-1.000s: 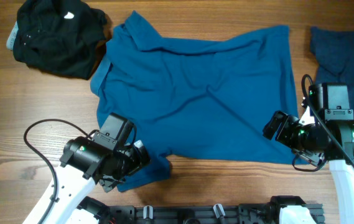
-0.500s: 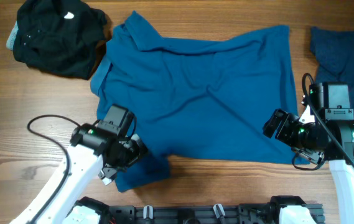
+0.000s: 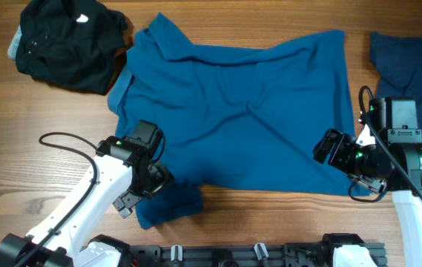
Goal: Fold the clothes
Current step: 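Grasp the shirt's lower left hem with the left gripper and lift it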
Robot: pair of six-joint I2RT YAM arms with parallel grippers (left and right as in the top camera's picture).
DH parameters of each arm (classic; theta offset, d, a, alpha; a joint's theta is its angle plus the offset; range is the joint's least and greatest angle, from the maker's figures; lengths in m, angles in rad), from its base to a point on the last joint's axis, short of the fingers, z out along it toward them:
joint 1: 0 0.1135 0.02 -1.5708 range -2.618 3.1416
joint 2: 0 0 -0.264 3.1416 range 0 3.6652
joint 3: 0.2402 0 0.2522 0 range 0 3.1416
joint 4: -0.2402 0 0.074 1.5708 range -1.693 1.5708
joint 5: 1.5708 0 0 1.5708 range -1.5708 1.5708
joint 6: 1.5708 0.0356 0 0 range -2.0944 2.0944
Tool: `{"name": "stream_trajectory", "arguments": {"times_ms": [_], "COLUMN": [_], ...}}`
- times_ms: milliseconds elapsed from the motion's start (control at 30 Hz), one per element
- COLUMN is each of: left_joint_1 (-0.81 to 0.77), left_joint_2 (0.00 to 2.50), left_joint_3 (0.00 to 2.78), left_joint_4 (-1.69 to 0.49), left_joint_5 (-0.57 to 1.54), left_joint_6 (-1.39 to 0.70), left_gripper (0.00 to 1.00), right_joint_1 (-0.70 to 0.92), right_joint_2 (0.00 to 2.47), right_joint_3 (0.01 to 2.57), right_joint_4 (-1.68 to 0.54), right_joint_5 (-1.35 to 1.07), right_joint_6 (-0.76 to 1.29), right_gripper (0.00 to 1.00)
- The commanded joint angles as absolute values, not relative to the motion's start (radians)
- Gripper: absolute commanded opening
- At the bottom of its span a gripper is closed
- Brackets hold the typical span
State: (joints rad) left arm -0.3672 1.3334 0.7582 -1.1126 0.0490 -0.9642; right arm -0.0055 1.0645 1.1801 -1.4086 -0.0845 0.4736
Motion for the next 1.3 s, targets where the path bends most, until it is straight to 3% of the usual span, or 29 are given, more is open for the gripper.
{"name": "stream_trajectory", "arguments": {"times_ms": [0,433,833,1267], "left_joint_1": [-0.361,-0.351,-0.112,-0.125], "left_joint_2": [1.337,1.337,1.341,1.341], "left_joint_3": [0.751,0.622,0.621,0.549], "left_joint_4": [-1.091,-0.903,-0.897,-0.851], "left_joint_5": [0.003,0.076,0.152,0.263], "left_joint_6": [-0.973,-0.974,-0.836,-0.816], "left_gripper": [1.00,1.00,1.00,1.00], "right_joint_1": [-0.006,-0.006,-0.006,-0.006], "right_joint_2": [1.056,1.056,1.056,1.056], "right_joint_3": [1.169,1.169,1.169,1.169], "right_joint_4": [-1.402,-1.380,-1.356,-1.346], "right_joint_5": [-0.067,-0.068,-0.067,-0.071], "right_joint_6": [0.463,0.445,0.445,0.444], "right_gripper": [1.00,1.00,1.00,1.00]}}
